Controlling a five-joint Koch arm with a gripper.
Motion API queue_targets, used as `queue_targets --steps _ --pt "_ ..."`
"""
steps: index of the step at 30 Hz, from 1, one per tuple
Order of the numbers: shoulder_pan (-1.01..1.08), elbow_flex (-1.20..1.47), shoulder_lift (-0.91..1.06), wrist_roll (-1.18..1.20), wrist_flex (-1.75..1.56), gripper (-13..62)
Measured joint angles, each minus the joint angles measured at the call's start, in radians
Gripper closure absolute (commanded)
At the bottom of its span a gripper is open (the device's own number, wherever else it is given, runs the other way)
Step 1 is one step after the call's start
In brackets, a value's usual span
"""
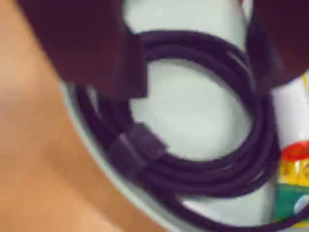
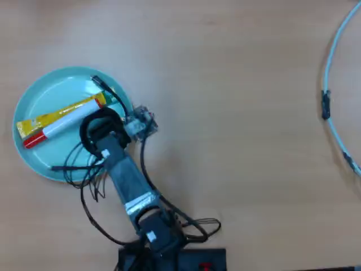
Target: Pick up the red pen and put it in the green bowl
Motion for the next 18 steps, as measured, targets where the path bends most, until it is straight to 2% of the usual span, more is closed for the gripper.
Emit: queue_targets --steps 18 --pt "0.405 0.821 0.566 0.103 -0.416 29.9"
